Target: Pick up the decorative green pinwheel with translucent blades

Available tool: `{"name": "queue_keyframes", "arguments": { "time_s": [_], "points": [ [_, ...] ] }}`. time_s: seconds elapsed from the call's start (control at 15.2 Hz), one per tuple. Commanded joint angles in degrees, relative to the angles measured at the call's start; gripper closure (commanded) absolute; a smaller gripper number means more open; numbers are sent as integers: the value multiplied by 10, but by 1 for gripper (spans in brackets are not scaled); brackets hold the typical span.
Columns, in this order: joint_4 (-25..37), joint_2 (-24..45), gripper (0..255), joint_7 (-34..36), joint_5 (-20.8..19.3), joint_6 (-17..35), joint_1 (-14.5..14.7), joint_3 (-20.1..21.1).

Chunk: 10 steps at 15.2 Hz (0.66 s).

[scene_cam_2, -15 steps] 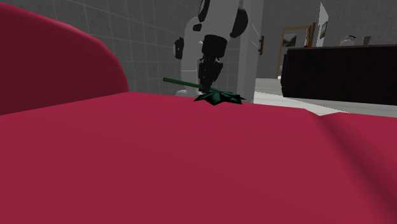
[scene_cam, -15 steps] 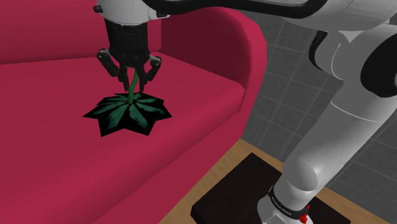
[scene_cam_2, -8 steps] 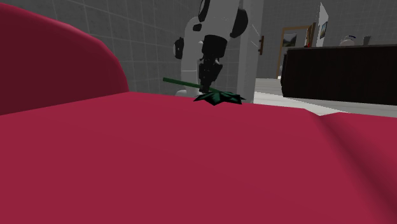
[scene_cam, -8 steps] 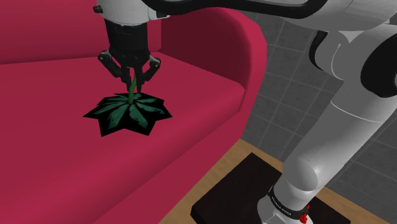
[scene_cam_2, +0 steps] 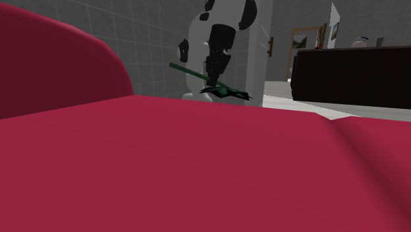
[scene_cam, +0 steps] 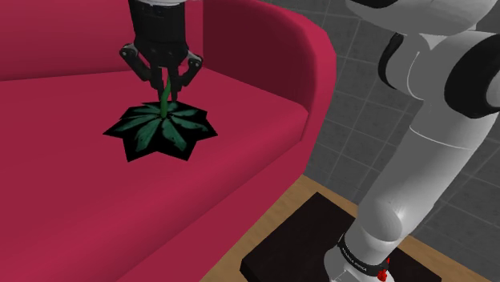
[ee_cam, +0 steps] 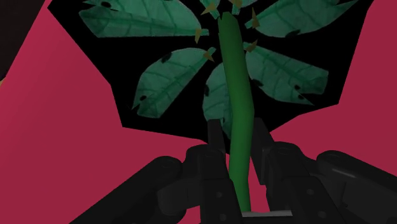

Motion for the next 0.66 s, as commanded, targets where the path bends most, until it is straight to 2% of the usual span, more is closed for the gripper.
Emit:
{"name": "queue_keyframes", "arguments": {
  "time_s": [0.0, 0.46, 0.59],
  "points": [
    [29, 17, 255, 6, -17, -23, 11, 4],
    [139, 79, 255, 20, -81, -107, 72, 8],
    [142, 81, 255, 20, -82, -109, 74, 7]
  ]
}}
